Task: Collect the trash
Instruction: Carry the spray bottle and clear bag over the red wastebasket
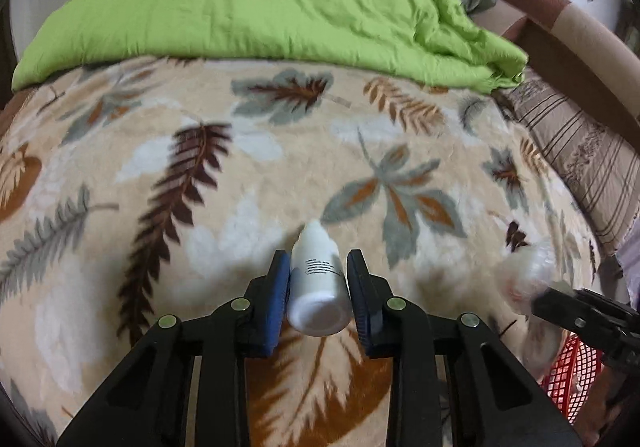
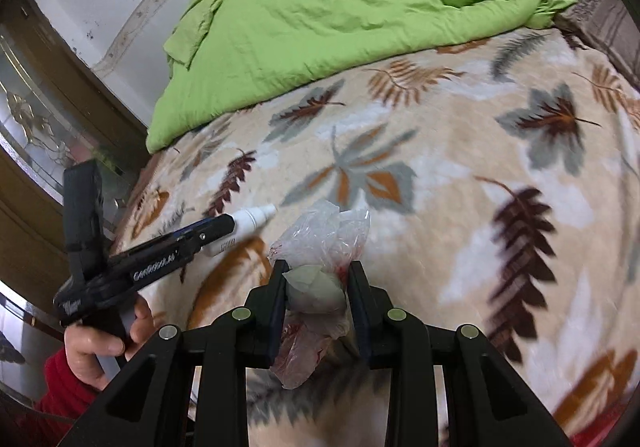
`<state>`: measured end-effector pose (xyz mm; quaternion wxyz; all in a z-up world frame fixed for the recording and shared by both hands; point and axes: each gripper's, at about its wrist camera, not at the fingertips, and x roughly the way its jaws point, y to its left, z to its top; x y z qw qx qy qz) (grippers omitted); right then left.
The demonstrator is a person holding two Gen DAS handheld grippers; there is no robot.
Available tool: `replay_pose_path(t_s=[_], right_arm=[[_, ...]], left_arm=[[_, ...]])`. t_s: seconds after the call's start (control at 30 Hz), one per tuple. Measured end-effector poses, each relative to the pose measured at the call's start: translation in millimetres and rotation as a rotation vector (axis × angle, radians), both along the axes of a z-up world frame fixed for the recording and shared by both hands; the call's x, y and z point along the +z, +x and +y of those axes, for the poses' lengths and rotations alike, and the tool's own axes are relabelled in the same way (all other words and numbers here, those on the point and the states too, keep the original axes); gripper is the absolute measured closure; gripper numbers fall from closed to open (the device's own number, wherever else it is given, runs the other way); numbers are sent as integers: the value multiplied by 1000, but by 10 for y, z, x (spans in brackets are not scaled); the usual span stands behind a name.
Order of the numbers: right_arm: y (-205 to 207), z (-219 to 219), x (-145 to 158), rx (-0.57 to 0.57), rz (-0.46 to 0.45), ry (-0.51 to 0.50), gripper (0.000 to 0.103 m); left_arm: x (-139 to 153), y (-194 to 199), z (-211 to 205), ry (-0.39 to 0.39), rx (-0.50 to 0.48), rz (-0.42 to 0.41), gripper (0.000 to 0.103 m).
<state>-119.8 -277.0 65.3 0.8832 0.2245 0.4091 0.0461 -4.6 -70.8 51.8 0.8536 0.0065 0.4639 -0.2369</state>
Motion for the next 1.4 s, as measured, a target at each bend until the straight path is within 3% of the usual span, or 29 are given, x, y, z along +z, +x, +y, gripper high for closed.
replay_pose_path(t_s=[0.1,0.33,0.4,0.53,0.67,0.77,1.0,1.17,1.4], right_arm=[[-185,-18,-3,-14,0,0,71],[-511,-170,-33,-60,4,38,71],[-589,-206,-26,-71,3,42,71],[-776,-301,5,-96,-7,51,71],[-1012,-433,66,-131,-25,54,71],[-1275,-567,95,-175,-34,49,71],[-2076,-1043,169,-337,-32,29,71],[-2689,-1313,276,-449,-40,18,71],[-3168,-1472,375,-528,-47,1,68]], left_arm=[[-146,-9,-41,37,-9,48,76],[-232,-28,-177,137,-36,47,74],[-337,-2,-227,173,-38,84,74],[-381,-73,-214,170,-14,49,75],[-250,-240,-197,76,-7,18,75],[16,-562,-415,23,-102,-53,75],[477,-1435,-1192,-63,-415,-75,75],[650,-2030,-1673,-102,-602,-47,75],[655,-2736,-2238,-69,-801,-28,75]])
